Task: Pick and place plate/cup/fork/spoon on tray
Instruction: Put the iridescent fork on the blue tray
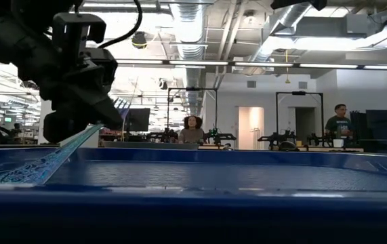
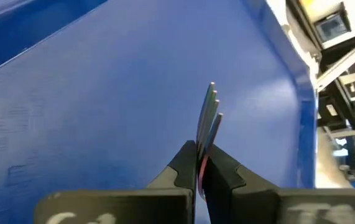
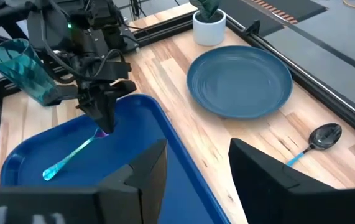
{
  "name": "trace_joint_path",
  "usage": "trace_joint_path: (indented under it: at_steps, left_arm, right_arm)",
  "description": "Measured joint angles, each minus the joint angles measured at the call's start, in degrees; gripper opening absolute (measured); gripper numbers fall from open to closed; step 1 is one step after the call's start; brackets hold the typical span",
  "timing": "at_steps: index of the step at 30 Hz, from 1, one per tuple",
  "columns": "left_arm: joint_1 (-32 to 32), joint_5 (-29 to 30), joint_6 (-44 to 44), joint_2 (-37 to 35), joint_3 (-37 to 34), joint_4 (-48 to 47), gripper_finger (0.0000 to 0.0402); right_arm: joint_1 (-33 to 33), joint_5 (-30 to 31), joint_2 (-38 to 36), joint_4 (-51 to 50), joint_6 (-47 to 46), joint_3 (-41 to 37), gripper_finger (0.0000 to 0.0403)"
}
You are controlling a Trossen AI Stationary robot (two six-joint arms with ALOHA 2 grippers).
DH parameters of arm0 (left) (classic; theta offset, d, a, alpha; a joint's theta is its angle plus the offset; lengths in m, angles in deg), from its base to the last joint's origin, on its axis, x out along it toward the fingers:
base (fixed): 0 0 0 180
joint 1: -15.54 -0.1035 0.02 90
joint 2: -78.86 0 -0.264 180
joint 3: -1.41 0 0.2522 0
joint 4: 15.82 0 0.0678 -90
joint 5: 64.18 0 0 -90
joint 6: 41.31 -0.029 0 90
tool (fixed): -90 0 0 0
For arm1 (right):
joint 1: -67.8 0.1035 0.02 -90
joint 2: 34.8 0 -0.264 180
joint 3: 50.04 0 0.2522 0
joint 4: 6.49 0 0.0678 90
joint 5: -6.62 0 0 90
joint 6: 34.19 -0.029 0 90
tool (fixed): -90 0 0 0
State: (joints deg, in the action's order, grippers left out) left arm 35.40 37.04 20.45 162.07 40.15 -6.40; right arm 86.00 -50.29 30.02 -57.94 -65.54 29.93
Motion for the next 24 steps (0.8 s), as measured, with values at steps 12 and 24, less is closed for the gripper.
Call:
trace_joint_path:
  at_steps: [12,24]
  left_arm:
    - [0.1,0.8,1.2,0.0,0.0,-3.1,0.0000]
    - [0.1,0.2,2.0,0.0,0.0,-5.0,0.0072]
  right_arm:
    - [-1.1,0.0,0.0,-0.1,0.3,0.0,0.0191]
    - [-1.1,0.0,0.0,-0.1,0.3,0.0,0.0187]
